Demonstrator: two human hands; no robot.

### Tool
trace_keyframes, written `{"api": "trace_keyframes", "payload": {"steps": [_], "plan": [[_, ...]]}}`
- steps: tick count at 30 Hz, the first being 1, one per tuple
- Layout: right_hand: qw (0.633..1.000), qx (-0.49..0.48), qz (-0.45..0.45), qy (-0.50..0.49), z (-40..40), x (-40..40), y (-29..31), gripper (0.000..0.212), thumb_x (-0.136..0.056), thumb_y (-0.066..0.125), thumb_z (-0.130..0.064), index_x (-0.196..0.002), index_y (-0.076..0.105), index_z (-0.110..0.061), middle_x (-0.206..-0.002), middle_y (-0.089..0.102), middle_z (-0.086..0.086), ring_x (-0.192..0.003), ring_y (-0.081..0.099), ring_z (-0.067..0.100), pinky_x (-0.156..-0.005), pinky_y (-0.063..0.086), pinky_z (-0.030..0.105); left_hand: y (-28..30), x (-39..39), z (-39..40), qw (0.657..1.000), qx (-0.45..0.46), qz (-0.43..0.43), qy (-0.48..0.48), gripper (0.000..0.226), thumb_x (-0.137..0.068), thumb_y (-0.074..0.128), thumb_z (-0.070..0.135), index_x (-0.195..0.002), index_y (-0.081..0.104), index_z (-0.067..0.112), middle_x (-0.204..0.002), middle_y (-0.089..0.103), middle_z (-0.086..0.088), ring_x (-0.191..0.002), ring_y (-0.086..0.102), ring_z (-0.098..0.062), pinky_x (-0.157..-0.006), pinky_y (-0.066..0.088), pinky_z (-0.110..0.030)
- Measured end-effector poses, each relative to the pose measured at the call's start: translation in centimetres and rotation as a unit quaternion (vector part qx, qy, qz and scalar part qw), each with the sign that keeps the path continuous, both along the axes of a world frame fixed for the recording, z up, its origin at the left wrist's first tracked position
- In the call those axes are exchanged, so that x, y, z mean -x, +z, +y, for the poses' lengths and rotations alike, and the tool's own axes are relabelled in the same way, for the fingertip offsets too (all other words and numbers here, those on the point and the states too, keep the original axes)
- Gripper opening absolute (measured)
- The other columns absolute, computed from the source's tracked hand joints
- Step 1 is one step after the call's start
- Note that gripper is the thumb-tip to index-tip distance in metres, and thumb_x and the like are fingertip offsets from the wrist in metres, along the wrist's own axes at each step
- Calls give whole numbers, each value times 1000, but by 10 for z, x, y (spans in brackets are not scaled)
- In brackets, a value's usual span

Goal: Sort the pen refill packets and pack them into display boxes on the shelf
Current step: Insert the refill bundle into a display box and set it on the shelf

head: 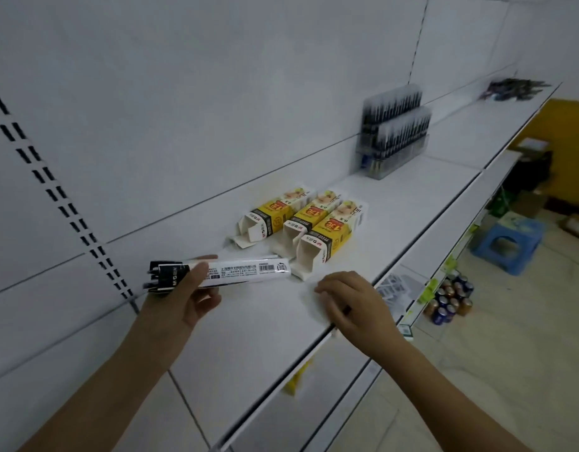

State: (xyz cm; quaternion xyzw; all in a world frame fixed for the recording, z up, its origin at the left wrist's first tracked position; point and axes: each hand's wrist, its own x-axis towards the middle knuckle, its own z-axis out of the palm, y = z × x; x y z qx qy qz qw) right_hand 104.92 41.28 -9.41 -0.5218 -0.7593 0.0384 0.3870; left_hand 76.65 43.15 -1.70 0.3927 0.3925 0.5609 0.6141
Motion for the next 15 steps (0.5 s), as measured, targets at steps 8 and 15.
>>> {"api": "trace_keyframes", "payload": {"steps": [8,15], "plan": [[995,2,-96,-25,75,-40,40,48,-85,57,-31,-133,55,-22,-135,51,-3,-127,45,16,-104,41,39,-17,-18,46,998,18,-28,-61,12,-72,80,22,-83,79,16,-96,75,-12,-69,69,-15,-65,59,-25],[982,37,-178,39,107,-48,28,57,-92,45,-39,-148,39,-28,-155,35,-8,-146,26,17,-114,29,50,-28,-23,52,990,34,-11,-137,35,-63,89,30,-91,79,12,-94,74,-17,-69,68,-18,-66,59,-29]]}}
